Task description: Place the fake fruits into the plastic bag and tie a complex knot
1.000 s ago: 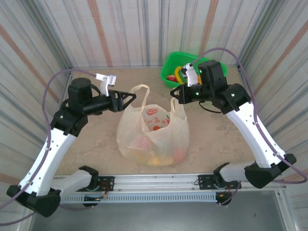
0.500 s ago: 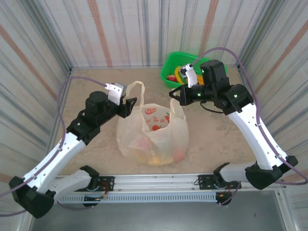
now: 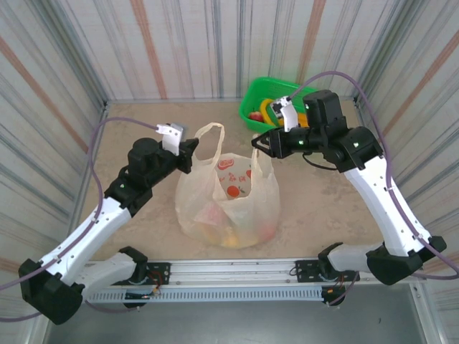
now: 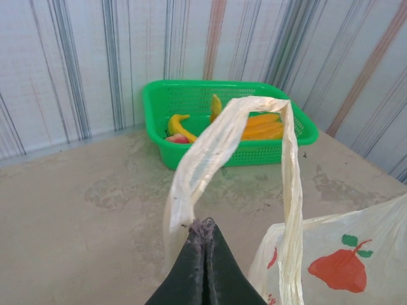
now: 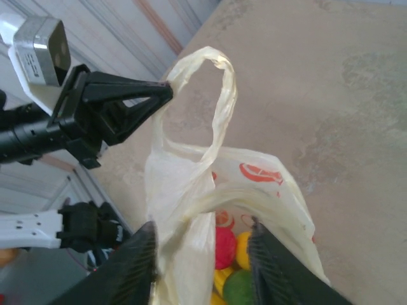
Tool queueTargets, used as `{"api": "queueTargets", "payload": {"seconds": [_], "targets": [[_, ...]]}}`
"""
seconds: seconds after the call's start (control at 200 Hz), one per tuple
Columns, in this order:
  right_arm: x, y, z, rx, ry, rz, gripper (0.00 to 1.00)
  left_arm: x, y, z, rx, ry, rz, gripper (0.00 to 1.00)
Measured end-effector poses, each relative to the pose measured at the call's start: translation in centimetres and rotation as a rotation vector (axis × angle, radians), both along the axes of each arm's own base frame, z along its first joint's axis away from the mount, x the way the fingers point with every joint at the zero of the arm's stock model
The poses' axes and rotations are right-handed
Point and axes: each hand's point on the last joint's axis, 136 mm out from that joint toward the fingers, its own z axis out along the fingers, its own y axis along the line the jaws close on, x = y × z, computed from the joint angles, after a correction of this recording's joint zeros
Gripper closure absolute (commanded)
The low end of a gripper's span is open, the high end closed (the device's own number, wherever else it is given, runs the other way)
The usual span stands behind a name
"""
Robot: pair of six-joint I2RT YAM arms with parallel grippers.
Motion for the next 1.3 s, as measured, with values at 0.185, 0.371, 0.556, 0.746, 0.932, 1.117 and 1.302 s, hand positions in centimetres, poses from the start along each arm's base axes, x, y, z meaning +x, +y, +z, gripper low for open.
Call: {"api": "queueTargets", "payload": {"seconds": [0.185, 0.371, 0.556, 0.746, 0.932, 1.117, 1.302], "targets": [[-1.7, -1.2, -0.8, -0.035, 0.055, -0.005, 0.46, -0.8, 0.5, -0.8, -0.004, -0.006, 0.0, 1.0], [-3.7, -2.4, 2.2, -0.111, -0.027, -0.037, 0.42, -1.0, 0.4, -0.5, -0.03, -0.012, -0.002, 1.0], [-4.4, -1.1, 8.9, -0.118, -0.251, -0.018, 0.4, -1.0, 0.3, -0.8, -0.048, -0.009, -0.006, 1.0], [1.0, 3.2, 6.3, -0.202, -0.213, -0.007, 0.4, -1.0, 0.3, -1.2, -0.055, 0.004, -0.006, 1.0], [8.7, 7.4, -3.0, -0.303, -0.022, -0.001, 0.36, -1.0, 0.2, -1.3, -0.056, 0.005, -0.007, 1.0], [12.0, 7.2, -8.0, -0.328, 0.094, -0.011, 0.45, -1.5, -0.1, -1.1, -0.058, 0.0, -0.021, 1.0], [11.4, 8.1, -8.0, -0.271, 0.121, 0.033, 0.79, -1.5, 0.0, -1.0, -0.058, -0.005, -0.011, 1.0]]}}
